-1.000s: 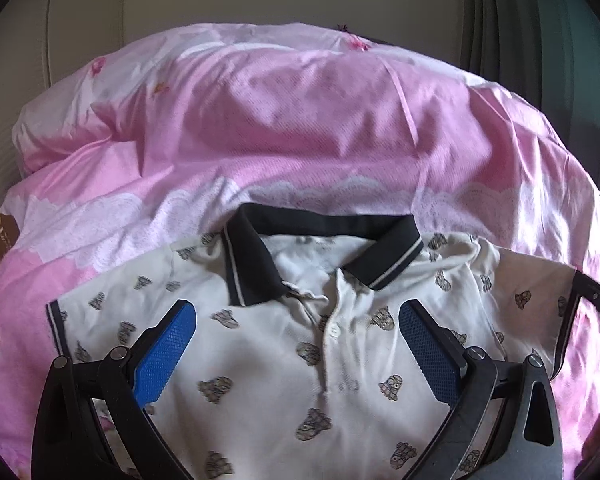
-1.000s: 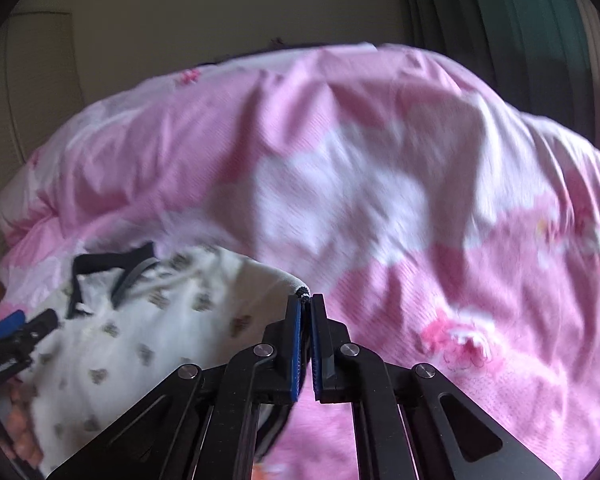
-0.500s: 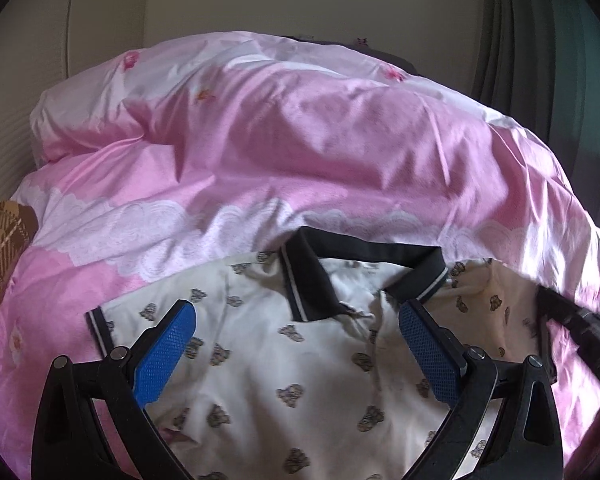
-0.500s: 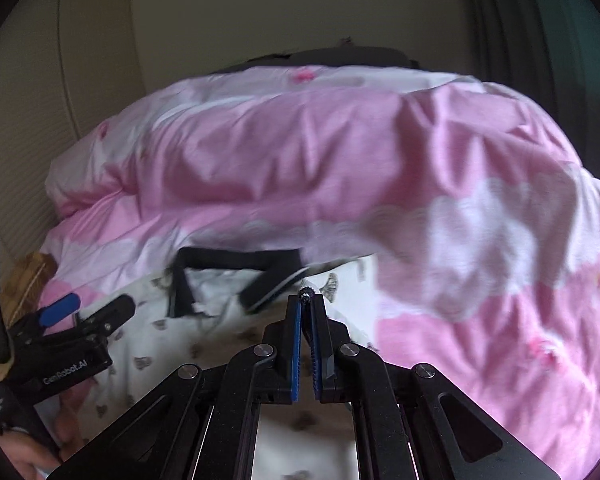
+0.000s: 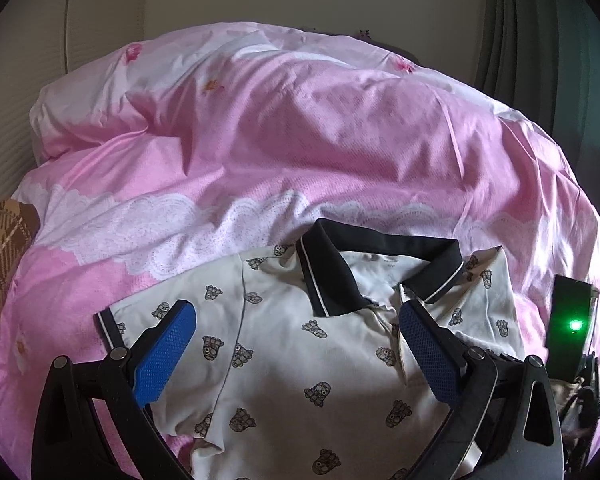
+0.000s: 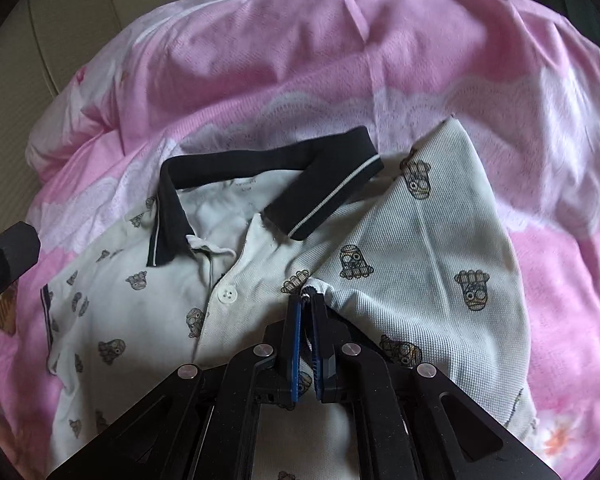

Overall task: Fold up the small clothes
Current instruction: 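Fold the held sleeve across the shirt body with the right tool, then release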

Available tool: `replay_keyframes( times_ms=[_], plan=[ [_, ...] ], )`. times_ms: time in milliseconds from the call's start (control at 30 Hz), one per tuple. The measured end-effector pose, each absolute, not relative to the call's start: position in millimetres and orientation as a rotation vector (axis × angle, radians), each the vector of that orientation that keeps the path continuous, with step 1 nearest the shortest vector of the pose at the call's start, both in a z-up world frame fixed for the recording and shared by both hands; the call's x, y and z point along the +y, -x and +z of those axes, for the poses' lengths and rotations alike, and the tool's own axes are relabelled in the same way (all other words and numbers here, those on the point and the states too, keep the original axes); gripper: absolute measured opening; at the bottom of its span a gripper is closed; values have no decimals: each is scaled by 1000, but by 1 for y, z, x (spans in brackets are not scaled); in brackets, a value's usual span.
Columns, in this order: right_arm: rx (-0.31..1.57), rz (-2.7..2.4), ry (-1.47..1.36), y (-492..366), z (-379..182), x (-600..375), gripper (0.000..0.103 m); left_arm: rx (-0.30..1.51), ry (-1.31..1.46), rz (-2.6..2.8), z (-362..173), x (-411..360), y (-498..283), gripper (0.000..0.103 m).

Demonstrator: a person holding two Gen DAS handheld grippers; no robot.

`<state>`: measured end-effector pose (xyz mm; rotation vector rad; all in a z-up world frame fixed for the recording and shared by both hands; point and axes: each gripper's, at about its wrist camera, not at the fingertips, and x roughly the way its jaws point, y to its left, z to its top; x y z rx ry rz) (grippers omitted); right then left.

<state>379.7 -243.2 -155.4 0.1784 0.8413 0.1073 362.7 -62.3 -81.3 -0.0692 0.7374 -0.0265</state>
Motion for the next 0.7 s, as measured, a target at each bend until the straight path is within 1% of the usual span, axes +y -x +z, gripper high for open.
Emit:
replay_keyframes(
  times_ms=[33, 67, 100, 167, 200, 267, 400, 600, 700],
  plan=[
    [831, 112, -185, -377, -153, -245, 9, 740, 69, -30, -82, -63, -363, 103],
    [820, 108, -181, -373, -150, -248, 14, 744, 69, -34, -83, -64, -364, 103],
    [810, 103, -174, -369, -147, -249, 23, 746, 69, -37, -84, -65, -365, 103],
    [771, 97, -162, -352, -136, -254, 34, 753, 71, -51, -86, -69, -366, 103],
    [757, 90, -154, -346, -131, -257, 37, 754, 75, -65, -86, -70, -366, 103],
    [719, 68, -132, -325, -121, -264, 38, 750, 75, -93, -86, -76, -365, 103],
    [673, -15, -89, -289, -116, -283, 39, 758, 60, -146, -89, -91, -364, 103],
    [748, -6, -75, -281, -133, -293, 37, 799, 39, -184, -99, -108, -365, 103],
    [741, 12, -62, -280, -134, -286, 36, 795, 30, -170, -98, -107, -365, 103]
  ],
)
